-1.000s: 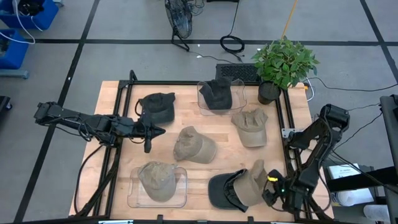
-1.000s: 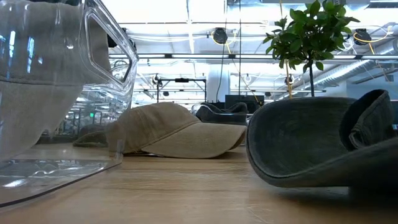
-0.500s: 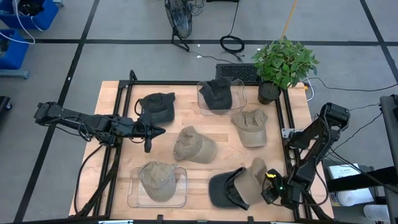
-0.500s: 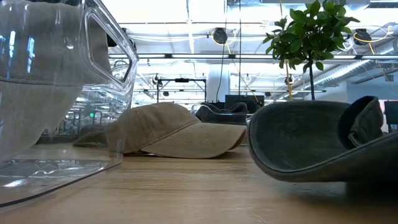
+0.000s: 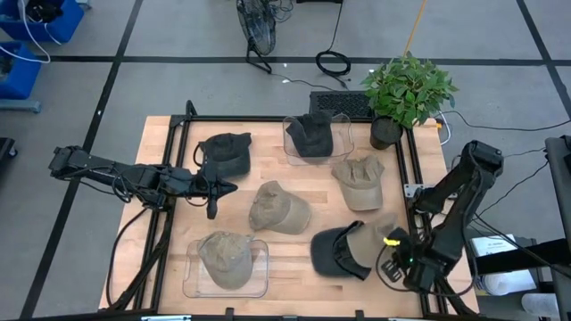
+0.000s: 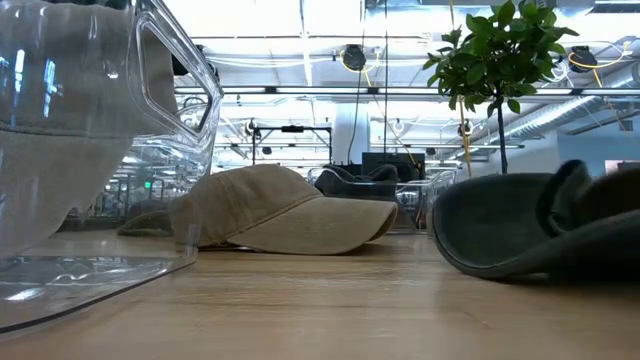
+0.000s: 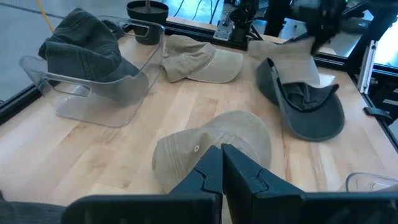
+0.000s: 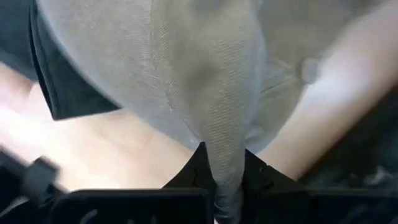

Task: Pick & Place hat
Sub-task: Put the brown cap into the bottom transparent bin

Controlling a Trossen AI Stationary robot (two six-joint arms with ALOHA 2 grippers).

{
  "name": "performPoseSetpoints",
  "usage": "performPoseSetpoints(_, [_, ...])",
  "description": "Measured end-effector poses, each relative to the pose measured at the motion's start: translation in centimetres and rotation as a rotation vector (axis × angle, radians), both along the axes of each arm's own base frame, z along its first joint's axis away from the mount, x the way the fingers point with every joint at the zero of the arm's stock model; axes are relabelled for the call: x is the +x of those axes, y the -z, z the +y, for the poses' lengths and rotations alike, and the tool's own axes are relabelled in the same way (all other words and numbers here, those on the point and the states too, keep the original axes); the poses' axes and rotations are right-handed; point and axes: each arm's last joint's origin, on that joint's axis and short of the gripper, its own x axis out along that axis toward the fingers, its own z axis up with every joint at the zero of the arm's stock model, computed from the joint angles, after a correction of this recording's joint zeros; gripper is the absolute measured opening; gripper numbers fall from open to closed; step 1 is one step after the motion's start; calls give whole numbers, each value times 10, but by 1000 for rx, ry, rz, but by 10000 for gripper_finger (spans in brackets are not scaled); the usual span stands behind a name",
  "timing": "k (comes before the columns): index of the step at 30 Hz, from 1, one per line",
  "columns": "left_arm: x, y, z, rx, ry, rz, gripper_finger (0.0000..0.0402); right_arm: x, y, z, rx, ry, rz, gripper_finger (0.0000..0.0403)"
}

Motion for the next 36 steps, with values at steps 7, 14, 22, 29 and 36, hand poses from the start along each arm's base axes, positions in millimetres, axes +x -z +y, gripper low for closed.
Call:
performPoseSetpoints(7, [0,0,0,7,3,1,8,12,-52,-21,-163,-103,88,12])
performPoseSetpoints(14, [0,0,0,-12,-23,-5,5,38,-77,-48,-279,-280,98,12])
performPoseSetpoints(22, [0,0,2,-25,-78,-14,4,91,-86,-68,-311,-512,-135,12])
performPoseSetpoints(29, [0,0,2,-44,-86,-16,4,165,-100,-53,-355,-730,-412,10])
performPoseSetpoints(36, [-2,-1,1,-19,-23,-13,10,231,-113,-29,-482,-839,-458,10])
